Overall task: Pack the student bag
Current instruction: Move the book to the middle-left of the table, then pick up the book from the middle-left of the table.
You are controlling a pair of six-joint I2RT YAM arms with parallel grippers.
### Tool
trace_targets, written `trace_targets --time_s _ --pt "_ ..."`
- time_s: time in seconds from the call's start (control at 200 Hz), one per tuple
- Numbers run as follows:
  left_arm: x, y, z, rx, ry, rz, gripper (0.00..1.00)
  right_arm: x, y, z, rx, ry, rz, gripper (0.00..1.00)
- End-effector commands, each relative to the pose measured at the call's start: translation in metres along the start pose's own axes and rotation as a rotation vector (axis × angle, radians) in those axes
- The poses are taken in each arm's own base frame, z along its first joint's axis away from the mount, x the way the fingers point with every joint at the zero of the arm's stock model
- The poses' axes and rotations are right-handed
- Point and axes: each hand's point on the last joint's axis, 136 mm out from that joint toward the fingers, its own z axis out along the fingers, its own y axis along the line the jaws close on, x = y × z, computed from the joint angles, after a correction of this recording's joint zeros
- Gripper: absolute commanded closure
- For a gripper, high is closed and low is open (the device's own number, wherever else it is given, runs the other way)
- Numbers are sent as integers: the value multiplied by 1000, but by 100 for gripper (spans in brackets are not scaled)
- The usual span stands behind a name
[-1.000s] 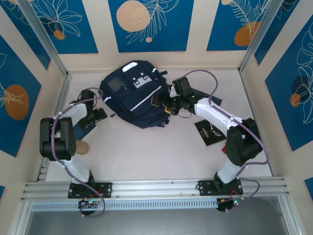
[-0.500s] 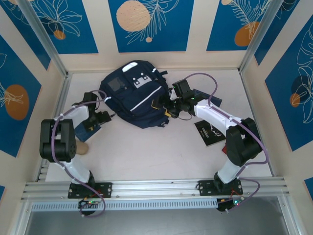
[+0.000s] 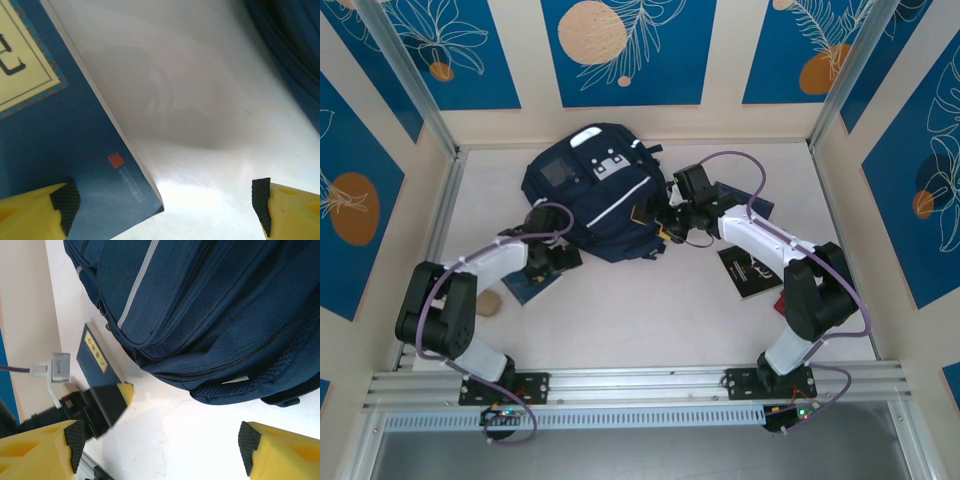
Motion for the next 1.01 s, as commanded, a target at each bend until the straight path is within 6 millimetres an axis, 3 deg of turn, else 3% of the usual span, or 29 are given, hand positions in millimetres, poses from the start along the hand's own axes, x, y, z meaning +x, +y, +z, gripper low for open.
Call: trace_targets --time_s 0.0,0.11,0.21,0.28,0.42,0.52,0.68,0.82,1.0 --pt "67 -18 14 34 190 -58 7 4 0 -8 15 -20 -1 18" --pt "84 -42 9 71 211 -20 8 3 -6 -10 40 -33 -6 18" --pt "89 -61 -1 122 208 -4 8 5 -10 -10 55 -37 -5 18" --pt "83 -68 -13 146 184 11 9 7 -11 -8 54 -27 -18 19" --pt "52 -65 -53 129 47 67 6 16 -3 -2 39 1 -78 21" --pt "31 -46 -75 97 -23 71 4 27 10 7 46 25 -159 22" --pt "8 10 -89 -10 -94 -9 2 54 38 38 66 82 -287 25" --pt "3 44 -87 -29 -108 -101 1 80 47 77 142 136 -359 32" --pt "15 54 -65 36 -41 -189 2 99 45 119 210 198 -383 47"
